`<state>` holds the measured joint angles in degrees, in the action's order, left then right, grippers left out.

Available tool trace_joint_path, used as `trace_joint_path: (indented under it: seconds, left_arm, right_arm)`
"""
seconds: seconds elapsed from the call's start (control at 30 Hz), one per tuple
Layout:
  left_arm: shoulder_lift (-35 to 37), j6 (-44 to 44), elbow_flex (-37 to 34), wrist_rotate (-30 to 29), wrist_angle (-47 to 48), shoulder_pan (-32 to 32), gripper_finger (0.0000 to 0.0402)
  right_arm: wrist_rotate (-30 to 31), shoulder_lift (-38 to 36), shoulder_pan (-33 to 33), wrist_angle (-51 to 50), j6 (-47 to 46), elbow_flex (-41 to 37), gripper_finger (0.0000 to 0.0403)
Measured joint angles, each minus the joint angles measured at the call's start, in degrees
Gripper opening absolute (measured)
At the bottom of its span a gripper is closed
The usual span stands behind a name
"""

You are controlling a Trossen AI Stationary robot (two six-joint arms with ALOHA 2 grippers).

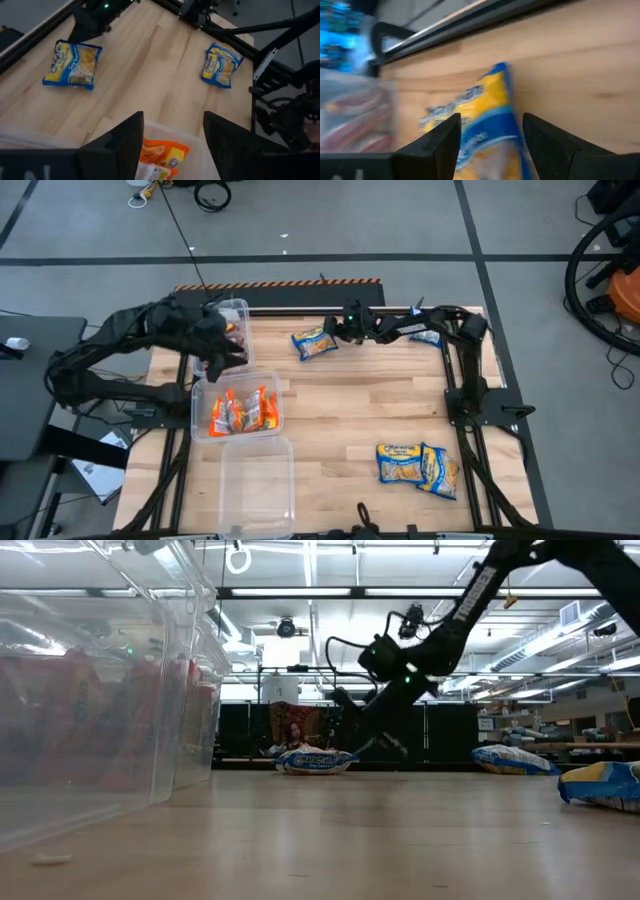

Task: Sort Maruchan noodles
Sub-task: Put the blue noodle pack into the bottom transparent bin

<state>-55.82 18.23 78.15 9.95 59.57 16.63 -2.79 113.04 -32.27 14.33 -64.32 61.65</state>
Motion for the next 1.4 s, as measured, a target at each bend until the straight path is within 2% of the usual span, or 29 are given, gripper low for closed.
trace_joint_path:
  seconds: [0.07, 0.13, 0.3, 0.5, 0.83, 1.0, 1.2, 1.4]
  left_arm:
    - [0.5, 1.9, 0.0, -3.9, -0.1, -3.6, 0.0208]
    - [0.8, 2.8, 0.0, -7.6, -0.1, -6.1, 0.0208]
    - [0.8, 3.2, 0.0, -11.7, -0.1, -9.4, 0.0208]
    - [1.1, 3.2, -0.1, -11.9, 0.0, -11.5, 0.0208]
    - [3.4, 0.3, 0.0, -11.9, 0.4, -15.0, 0.0208]
    - [3.9, -2.3, 0.0, -11.9, 0.2, -15.0, 0.0208]
    - [3.8, -5.2, 0.0, -11.9, 0.2, -15.0, 0.0208]
    - [3.7, -5.9, 0.0, -11.9, -1.2, -15.0, 0.0208]
  right_arm:
    - [-3.4, 1.8, -0.2, 3.5, -2.5, 0.0, 0.0217]
    - [-4.1, 2.8, 0.0, 4.1, -4.2, 0.0, 0.0217]
    - [-0.7, 2.6, 1.5, 4.0, -5.1, 0.0, 0.0211]
    - [3.3, 2.4, 5.4, 2.5, -11.6, 0.0, 0.0198]
    - [22.1, 2.6, 13.7, 0.8, -31.3, -1.3, 0.0185]
    - [31.0, 2.7, 17.3, 2.3, -36.0, -2.0, 0.0185]
    - [35.5, 3.0, 17.9, 2.9, -38.2, -2.0, 0.0184]
    - [31.5, 2.9, 17.8, 1.0, -39.1, -1.9, 0.0157]
